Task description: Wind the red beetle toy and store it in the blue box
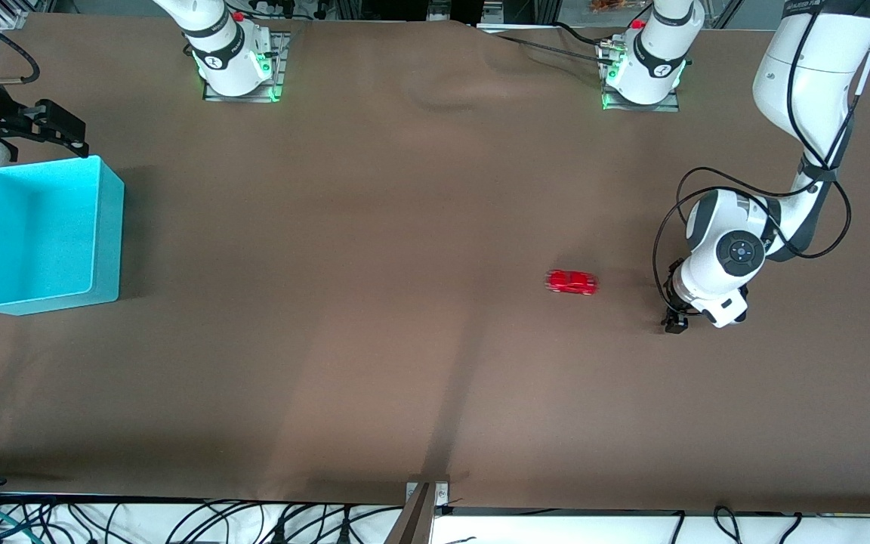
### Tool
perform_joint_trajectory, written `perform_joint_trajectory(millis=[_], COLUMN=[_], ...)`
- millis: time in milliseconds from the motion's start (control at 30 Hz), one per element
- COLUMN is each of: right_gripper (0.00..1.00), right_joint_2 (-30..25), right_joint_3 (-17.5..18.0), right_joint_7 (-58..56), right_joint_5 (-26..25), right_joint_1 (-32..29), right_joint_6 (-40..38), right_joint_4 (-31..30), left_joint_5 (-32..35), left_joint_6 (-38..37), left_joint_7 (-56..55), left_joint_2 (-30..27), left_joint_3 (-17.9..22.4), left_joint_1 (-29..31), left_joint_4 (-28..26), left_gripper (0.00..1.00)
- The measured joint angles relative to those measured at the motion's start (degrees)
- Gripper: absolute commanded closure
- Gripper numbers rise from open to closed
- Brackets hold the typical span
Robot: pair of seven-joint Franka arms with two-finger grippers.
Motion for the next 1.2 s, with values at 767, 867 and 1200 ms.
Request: perform_joint_trajectory(millis=[767, 867, 1200], right_gripper=[0.00, 0.00, 0.00], right_joint_2=[0.00, 0.00, 0.00], right_joint_3=[0.00, 0.00, 0.00], right_joint_7=[0.00, 0.00, 0.00], right_joint_5=[0.00, 0.00, 0.00], right_joint_1=[0.00, 0.00, 0.00], right_joint_6=[0.00, 0.00, 0.00], right_joint_4=[0.00, 0.00, 0.00], left_joint_5=[-6.56, -6.93, -10.64], left_joint_6=[-24.82, -26.29, -30.42], left_joint_7=[31.27, 36.38, 52.17], left_joint_2=[-0.30, -0.91, -4.53], left_joint_3=[-2.25, -2.25, -1.77], left_joint_1=[0.09, 0.14, 0.57], left_joint_4=[21.18, 22.63, 23.41], left_gripper=[0.00, 0.00, 0.00])
